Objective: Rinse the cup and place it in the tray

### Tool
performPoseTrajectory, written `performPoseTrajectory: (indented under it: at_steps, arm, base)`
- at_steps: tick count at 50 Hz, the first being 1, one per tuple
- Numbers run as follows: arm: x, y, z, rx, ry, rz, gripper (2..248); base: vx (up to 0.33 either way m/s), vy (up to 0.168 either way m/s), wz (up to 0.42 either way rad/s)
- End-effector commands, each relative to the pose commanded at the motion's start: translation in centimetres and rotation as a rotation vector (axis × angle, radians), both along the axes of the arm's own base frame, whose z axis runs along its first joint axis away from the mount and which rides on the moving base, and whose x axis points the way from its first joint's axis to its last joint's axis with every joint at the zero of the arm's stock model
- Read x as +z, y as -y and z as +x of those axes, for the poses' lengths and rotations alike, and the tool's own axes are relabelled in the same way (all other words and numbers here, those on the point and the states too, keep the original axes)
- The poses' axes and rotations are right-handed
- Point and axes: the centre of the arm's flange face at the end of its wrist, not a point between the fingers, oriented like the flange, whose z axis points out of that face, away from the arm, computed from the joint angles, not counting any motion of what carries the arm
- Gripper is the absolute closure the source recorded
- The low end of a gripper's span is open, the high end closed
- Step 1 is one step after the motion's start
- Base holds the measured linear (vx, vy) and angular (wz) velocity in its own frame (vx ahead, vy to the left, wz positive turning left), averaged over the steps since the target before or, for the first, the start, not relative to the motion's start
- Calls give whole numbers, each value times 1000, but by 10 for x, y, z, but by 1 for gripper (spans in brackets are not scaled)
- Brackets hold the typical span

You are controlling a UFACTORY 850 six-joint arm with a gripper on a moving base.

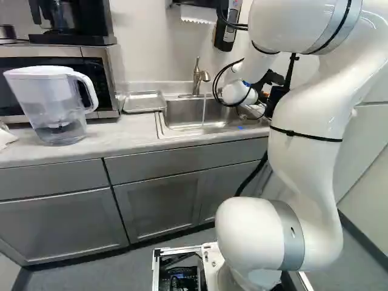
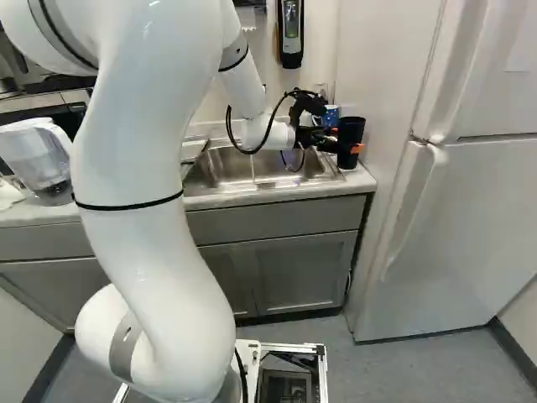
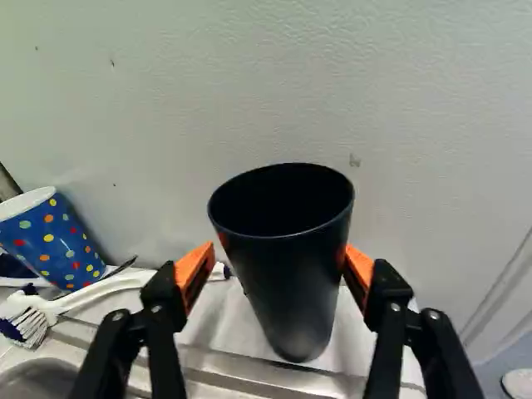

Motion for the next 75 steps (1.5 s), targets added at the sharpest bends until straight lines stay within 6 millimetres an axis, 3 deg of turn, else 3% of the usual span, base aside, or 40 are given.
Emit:
performPoseTrajectory:
  at_steps: [4, 5, 9, 10, 31, 75]
  arm:
    - [0, 0, 0, 0, 0, 0, 50]
    - [0, 0, 0, 0, 0, 0, 89]
    - [0, 0, 0, 0, 0, 0, 89]
    - [0, 0, 0, 0, 0, 0, 120]
    - [2, -1, -1, 2, 4, -1, 125]
    - [56, -14, -6, 63, 92, -16, 125]
  base:
    - [0, 0, 0]
    - [0, 0, 0]
    - [0, 0, 0]
    - [0, 0, 0]
    - [0, 0, 0]
    - [0, 0, 0]
